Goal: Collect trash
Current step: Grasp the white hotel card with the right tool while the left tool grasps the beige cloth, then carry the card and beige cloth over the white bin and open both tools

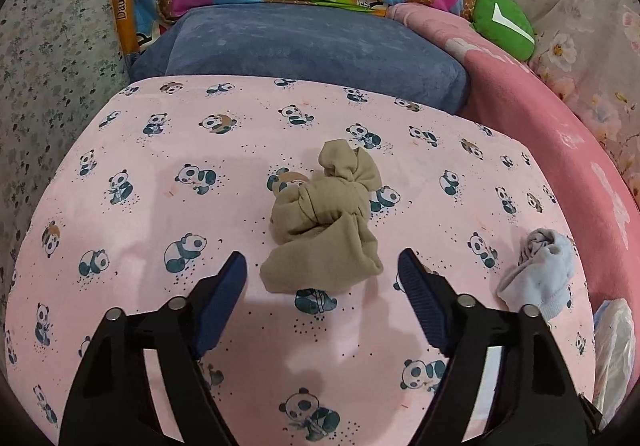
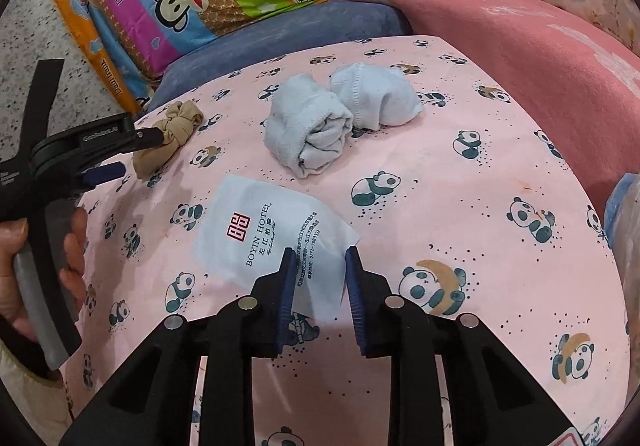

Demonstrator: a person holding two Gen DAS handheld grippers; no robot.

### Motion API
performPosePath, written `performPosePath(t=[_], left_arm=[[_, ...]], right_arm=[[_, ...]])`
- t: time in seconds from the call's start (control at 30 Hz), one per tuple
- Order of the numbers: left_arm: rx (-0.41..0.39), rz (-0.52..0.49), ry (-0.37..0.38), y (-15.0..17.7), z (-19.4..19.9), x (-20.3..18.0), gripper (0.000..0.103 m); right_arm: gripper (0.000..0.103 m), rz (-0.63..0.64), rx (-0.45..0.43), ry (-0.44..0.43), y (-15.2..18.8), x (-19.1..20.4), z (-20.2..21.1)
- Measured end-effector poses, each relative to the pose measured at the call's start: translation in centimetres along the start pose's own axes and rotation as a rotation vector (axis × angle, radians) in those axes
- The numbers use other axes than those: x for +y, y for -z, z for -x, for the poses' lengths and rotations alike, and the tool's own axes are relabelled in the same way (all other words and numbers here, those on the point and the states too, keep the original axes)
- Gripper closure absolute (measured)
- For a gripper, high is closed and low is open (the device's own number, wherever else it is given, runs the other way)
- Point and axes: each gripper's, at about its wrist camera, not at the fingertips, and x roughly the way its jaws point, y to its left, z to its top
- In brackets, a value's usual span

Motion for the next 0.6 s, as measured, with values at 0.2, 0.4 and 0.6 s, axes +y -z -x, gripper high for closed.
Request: performPosePath(t=[0.2,0.4,0.6], left_arm=[[0.038,0.001,0.036,0.4,-1.1,-0.3,0.089],[0.026,-0.010,0.065,1.7,0.9,-1.6,0.093],[0.021,-0.033,0.100,4.1,4.1,-4.1,0.093]], right_arm=[[0.092,0.002,-0.001,-0.009,0.2,0.3,0.2],[0.094,-0.003,-0.026,-0.019,0.4,0.6,1.7],[0.094,-0.029,-0.072,-0.034,0.4,0.1,4.5]])
